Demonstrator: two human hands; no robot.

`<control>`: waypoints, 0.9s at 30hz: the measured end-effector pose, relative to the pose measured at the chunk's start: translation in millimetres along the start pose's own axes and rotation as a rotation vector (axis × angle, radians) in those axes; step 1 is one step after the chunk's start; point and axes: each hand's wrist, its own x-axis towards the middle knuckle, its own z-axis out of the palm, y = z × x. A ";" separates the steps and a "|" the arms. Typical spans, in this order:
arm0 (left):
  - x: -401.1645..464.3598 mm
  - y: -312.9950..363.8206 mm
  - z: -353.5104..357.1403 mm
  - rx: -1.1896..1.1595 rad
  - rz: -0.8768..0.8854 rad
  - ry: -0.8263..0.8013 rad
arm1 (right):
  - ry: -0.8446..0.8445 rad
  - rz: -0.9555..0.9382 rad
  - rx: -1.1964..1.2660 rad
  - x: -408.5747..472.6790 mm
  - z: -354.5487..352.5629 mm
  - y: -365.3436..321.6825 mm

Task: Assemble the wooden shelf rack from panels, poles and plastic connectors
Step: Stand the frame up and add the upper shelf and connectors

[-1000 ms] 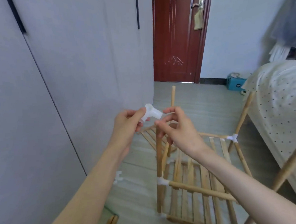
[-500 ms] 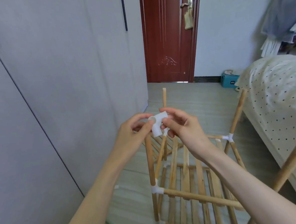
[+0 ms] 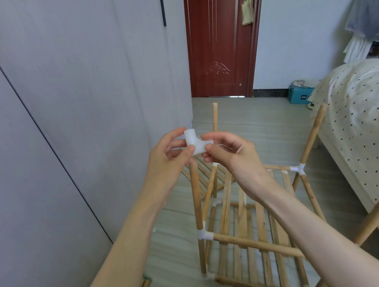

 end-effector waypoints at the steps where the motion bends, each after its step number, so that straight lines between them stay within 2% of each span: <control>1: -0.5 0.4 -0.4 -0.012 0.008 0.013 | 0.014 0.007 0.009 0.0 0.3 1.2; 5: -1.1 3.1 -1.9 -0.056 0.039 0.060 | 0.057 0.045 0.066 1.0 2.3 5.2; 10: -3.6 3.8 0.2 0.018 0.103 -0.011 | 0.128 0.039 0.106 3.1 3.1 7.4; 13: -7.1 -0.3 6.7 0.142 0.161 -0.002 | 0.209 0.084 0.160 4.7 4.9 10.2; 16: -10.4 -4.9 12.1 0.446 0.341 0.030 | 0.200 0.176 0.230 4.3 8.0 12.9; 19: -11.4 -9.1 14.0 0.616 0.455 -0.042 | 0.188 0.197 0.223 6.3 7.6 13.6; 21: -12.2 -8.8 15.4 0.585 0.450 -0.070 | 0.209 0.177 0.168 9.0 6.3 14.5; 24: -8.5 -6.5 12.1 0.476 0.413 0.078 | 0.175 0.075 -0.068 10.2 4.2 15.5; 25: -5.5 -6.7 9.0 0.442 0.364 0.118 | 0.139 0.033 -0.143 9.9 3.0 15.2; 27: -0.3 -9.9 2.2 0.409 0.224 0.098 | 0.035 -0.014 -0.218 8.9 1.0 13.0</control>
